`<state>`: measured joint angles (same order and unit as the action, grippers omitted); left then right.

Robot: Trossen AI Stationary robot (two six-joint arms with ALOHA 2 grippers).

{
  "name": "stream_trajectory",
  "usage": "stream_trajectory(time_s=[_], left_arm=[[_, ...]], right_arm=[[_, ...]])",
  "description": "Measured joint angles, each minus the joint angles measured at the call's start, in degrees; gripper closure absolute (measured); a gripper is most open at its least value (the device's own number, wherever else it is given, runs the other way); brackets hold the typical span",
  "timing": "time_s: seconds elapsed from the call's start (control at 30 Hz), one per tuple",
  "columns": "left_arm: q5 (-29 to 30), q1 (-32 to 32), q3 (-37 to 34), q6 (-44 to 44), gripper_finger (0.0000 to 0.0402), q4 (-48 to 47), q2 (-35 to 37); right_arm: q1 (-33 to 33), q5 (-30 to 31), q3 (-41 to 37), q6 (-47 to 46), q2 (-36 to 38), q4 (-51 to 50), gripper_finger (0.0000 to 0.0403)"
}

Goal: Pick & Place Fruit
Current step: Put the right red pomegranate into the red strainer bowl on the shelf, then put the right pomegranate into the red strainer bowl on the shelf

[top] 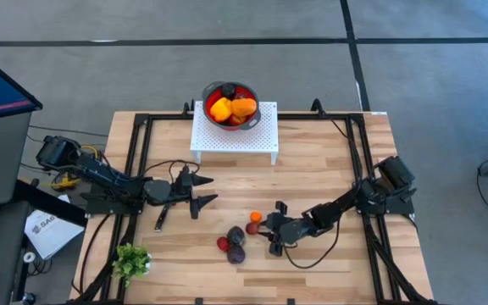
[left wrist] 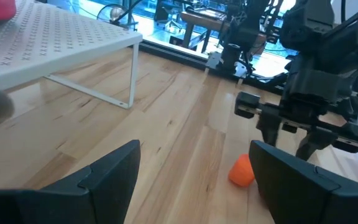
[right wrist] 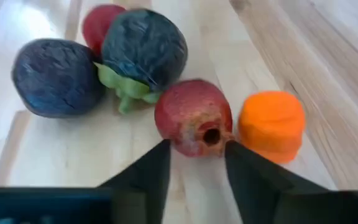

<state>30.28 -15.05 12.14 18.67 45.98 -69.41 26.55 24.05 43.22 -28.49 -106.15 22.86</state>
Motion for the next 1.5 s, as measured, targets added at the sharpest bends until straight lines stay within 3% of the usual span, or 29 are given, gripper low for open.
stream_trajectory(time_s=[0.2,0.33,1.0,1.33,1.5], left_arm=[[0.2,0.0,0.0,0.01,0.0108,-0.01,0.0],[0.2,0.0,0.0,0.01,0.0108,-0.02,0.0],[0.15,0.0,0.0,-0.4,0.0108,-0.04,0.0],[0.13,0.0,0.0,-0.4,0.0108,-0.03,0.0],[0.11,0.02,0.0,-0.34,0.0108,0.11,0.0]], right_arm=[[-0.81,-0.09,-0.02,-0.09,0.0,-0.31,0.0173],[-1.16,-0.23,0.0,-0.07,0.0,-0.12,0.0141],[-9.25,-17.89,0.0,17.63,-0.01,6.81,0.0129],[-10.28,-19.98,1.26,25.98,-3.51,9.11,0.0102],[-11.25,-22.97,2.38,25.01,-5.45,8.11,0.0103]])
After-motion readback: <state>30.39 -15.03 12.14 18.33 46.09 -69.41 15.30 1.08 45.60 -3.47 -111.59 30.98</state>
